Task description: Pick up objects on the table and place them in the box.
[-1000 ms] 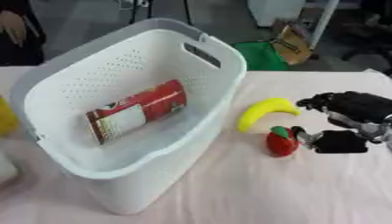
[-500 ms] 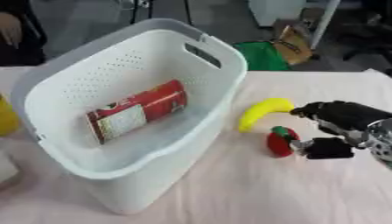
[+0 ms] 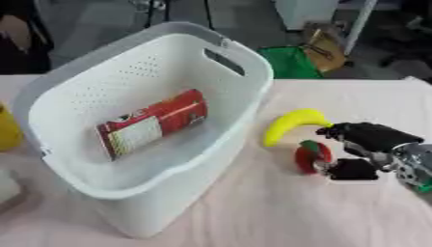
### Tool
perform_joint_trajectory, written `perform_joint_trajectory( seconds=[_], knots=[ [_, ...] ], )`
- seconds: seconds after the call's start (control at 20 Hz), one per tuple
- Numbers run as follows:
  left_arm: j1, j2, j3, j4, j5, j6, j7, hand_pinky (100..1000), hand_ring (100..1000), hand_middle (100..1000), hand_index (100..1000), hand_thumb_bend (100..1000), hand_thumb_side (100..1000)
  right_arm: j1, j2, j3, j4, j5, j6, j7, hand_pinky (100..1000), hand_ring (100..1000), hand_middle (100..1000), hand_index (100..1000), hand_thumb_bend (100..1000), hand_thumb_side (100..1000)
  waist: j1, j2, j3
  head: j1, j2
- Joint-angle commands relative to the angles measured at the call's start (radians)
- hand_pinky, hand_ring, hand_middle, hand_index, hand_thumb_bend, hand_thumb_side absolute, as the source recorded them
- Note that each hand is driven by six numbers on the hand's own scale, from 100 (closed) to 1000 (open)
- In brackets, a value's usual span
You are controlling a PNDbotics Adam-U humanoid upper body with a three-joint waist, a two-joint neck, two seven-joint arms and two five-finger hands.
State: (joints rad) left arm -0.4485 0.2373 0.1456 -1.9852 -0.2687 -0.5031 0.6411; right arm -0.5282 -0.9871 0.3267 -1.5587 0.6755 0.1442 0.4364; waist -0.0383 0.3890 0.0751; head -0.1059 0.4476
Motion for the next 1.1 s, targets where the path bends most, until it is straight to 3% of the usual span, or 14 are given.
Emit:
perform_joint_trajectory(
  seconds=[0.05,0.45,0.55,0.95,1.0,1.05,1.1],
  knots=[
    [-0.011,0.008,-0.002,-0.015,0.003,-0.011,0.007,677,579,603,741,100,1000,-0.020,-0.013,-0.015,0.030,0.008,-0.013,0.007,850,910,886,1000,339,961,0.002,-0.017,-0.001,0.000,-0.008],
    [-0.011,0.006,-0.004,-0.015,0.005,-0.011,0.005,676,579,603,741,100,1000,-0.046,0.008,-0.020,0.098,0.022,-0.052,0.060,895,944,917,1000,408,872,0.001,-0.016,0.001,-0.002,-0.012],
    [-0.010,0.006,-0.004,-0.015,0.005,-0.011,0.004,677,579,603,741,100,1000,-0.050,0.006,-0.022,0.113,0.032,-0.058,0.079,910,957,935,1000,440,810,0.000,-0.016,0.002,-0.004,-0.011],
    [-0.010,0.007,-0.006,-0.015,0.007,-0.010,0.001,676,579,603,741,100,1000,-0.065,0.002,-0.032,0.133,0.061,-0.073,0.116,905,947,915,1000,442,800,-0.003,-0.016,0.003,-0.011,-0.010],
    [-0.010,0.007,-0.006,-0.015,0.007,-0.010,0.001,676,579,604,741,100,1000,-0.067,0.002,-0.032,0.135,0.063,-0.074,0.117,902,942,901,1000,348,804,-0.003,-0.016,0.003,-0.011,-0.011],
    [-0.010,0.007,-0.006,-0.015,0.007,-0.010,0.001,676,579,603,741,100,1000,-0.070,0.004,-0.035,0.141,0.065,-0.073,0.114,897,937,873,1000,428,810,-0.003,-0.015,0.005,-0.012,-0.011],
    [-0.010,0.007,-0.006,-0.015,0.007,-0.010,0.002,676,579,603,741,100,1000,-0.073,0.006,-0.036,0.147,0.068,-0.072,0.110,897,937,873,1000,428,810,-0.003,-0.015,0.006,-0.013,-0.011]
  ],
)
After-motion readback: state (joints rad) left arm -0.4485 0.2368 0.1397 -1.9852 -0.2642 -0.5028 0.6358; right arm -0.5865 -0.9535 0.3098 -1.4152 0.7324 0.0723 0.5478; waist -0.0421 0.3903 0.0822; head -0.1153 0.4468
